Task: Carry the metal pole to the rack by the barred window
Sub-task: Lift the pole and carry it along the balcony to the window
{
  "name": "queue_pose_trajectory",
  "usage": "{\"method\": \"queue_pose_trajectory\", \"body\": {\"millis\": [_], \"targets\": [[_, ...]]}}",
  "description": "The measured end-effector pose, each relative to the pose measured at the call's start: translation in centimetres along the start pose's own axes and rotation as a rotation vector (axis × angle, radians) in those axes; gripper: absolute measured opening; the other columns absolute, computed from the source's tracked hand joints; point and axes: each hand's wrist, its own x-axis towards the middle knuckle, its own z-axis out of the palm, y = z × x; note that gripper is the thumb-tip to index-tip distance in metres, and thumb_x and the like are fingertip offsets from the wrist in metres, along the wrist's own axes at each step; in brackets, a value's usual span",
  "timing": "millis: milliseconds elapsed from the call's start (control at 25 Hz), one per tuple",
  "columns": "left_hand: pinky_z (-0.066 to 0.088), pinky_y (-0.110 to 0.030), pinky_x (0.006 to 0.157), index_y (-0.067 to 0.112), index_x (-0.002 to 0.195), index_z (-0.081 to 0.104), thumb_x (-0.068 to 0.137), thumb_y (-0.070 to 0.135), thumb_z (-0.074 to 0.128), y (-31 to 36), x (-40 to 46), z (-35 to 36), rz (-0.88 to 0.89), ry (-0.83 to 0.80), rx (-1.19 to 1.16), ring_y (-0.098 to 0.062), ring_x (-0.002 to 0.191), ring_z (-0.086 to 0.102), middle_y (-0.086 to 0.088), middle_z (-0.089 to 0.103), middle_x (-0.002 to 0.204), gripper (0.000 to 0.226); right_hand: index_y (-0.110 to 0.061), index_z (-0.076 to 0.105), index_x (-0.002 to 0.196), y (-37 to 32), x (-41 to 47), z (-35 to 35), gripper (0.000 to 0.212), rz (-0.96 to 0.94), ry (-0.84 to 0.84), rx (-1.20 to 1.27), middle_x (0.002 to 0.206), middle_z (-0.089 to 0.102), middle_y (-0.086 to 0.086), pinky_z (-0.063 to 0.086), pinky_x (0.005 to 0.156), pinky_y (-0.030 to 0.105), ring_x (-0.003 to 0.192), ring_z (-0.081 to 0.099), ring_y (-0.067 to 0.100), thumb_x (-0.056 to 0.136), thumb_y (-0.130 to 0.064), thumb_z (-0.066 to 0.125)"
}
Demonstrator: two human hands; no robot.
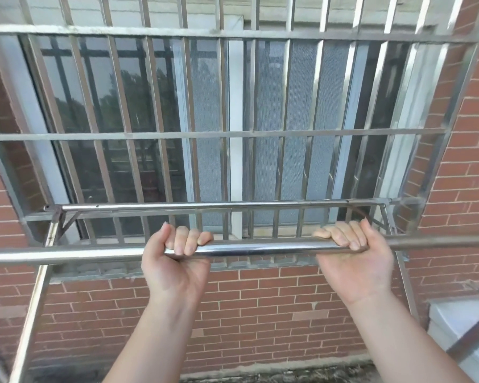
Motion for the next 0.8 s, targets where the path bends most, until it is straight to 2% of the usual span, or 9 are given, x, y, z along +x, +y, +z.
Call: {"method": "queue_pose_trajectory", "body": {"millis": [360,600,800], "targets": [[0.043,-0.029,0.055,0.021,0.058,0.036,0.097,0.015,0.054,0.0,-5.5,1.1,-0.002,0.052,-0.068,-0.015,0.043,0.032,0.005,0.03,0.049,0.043,-0.026,0.035,0.061,-1.5,-5.0,1.9,0.035,0.024,0.122,0.051,0.049,0.038,-0.007,0.045,0.07,0.033,0.051,0.038,0.015,0.091,-0.02,0.053],[0.043,-0.028,0.055,0.021,0.061,0.035,0.1,0.017,0.054,0.1,-11.5,1.4,0.034,0.092,-0.065,-0.012,0.043,0.033,0.007,0.031,0.049,0.043,-0.022,0.041,0.063,-2.6,-10.7,2.0,0.034,0.095,0.094,0.069,0.054,0.044,-0.003,0.045,0.076,0.036,0.057,0.044,0.018,0.092,-0.022,0.056],[0.042,-0.028,0.053,0.022,0.062,0.036,0.084,0.012,0.064,0.7,-18.5,0.9,0.093,0.108,-0.051,-0.012,0.042,0.032,0.007,0.029,0.049,0.037,-0.018,0.048,0.065,-3.7,-17.2,1.5,0.03,0.17,0.049,0.042,0.059,0.05,0.0,0.049,0.085,0.039,0.064,0.051,0.021,0.091,-0.026,0.061]]}}
